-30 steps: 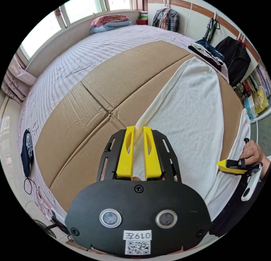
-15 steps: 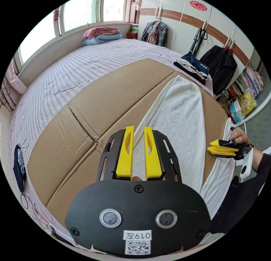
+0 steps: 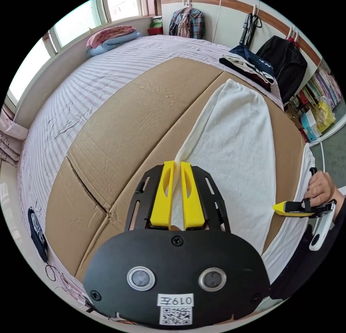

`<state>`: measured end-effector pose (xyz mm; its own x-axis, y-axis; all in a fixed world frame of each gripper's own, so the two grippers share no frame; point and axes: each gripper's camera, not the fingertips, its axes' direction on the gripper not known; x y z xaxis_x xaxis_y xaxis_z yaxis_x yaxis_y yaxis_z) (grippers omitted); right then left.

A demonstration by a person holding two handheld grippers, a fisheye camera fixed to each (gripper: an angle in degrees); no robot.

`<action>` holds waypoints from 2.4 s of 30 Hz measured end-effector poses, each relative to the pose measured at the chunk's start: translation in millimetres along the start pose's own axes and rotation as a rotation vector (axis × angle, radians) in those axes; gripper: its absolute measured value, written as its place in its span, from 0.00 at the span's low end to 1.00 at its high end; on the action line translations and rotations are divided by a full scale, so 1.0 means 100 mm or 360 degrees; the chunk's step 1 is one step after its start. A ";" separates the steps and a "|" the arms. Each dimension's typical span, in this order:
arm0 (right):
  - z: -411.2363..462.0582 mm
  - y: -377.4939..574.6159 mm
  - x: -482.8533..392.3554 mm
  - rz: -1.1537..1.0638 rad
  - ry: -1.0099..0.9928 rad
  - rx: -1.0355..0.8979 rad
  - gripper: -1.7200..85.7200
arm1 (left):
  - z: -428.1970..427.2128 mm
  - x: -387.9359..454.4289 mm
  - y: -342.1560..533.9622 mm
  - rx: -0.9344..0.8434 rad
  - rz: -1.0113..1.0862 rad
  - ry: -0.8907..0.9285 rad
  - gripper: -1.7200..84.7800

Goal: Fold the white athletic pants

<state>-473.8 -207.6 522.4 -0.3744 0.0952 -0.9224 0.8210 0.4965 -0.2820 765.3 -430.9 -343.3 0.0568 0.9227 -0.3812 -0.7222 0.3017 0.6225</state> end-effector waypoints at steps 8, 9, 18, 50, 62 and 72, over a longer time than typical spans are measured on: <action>0.50 0.67 0.09 0.0190 0.0127 -0.0132 0.09 | -0.13 0.12 -0.20 0.0176 -0.0037 0.0033 0.03; 0.56 0.73 0.10 0.0187 0.0115 -0.0158 0.09 | -0.12 0.13 -0.24 0.0186 -0.0047 0.0046 0.03; 1.11 1.11 0.14 0.0071 -0.0012 -0.0145 0.08 | 0.37 0.56 -1.09 0.0117 0.0017 0.0056 0.05; 2.53 2.44 0.36 0.0003 -0.0136 -0.0263 0.08 | 0.96 1.39 -2.72 -0.0037 0.0277 0.0175 0.09; 2.58 2.43 0.18 -0.0023 -0.0029 -0.0287 0.02 | 0.94 1.88 -2.79 0.0028 0.0404 -0.0142 0.04; 2.45 2.39 0.20 -0.0022 0.0017 -0.0277 0.11 | 0.57 1.77 -2.73 0.0142 0.0323 0.0079 0.03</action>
<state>-179.4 -298.7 371.7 -0.3903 0.0964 -0.9156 0.7291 0.6397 -0.2435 1011.8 -336.5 -541.5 -0.1191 0.9543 -0.2741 -0.6514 0.1333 0.7469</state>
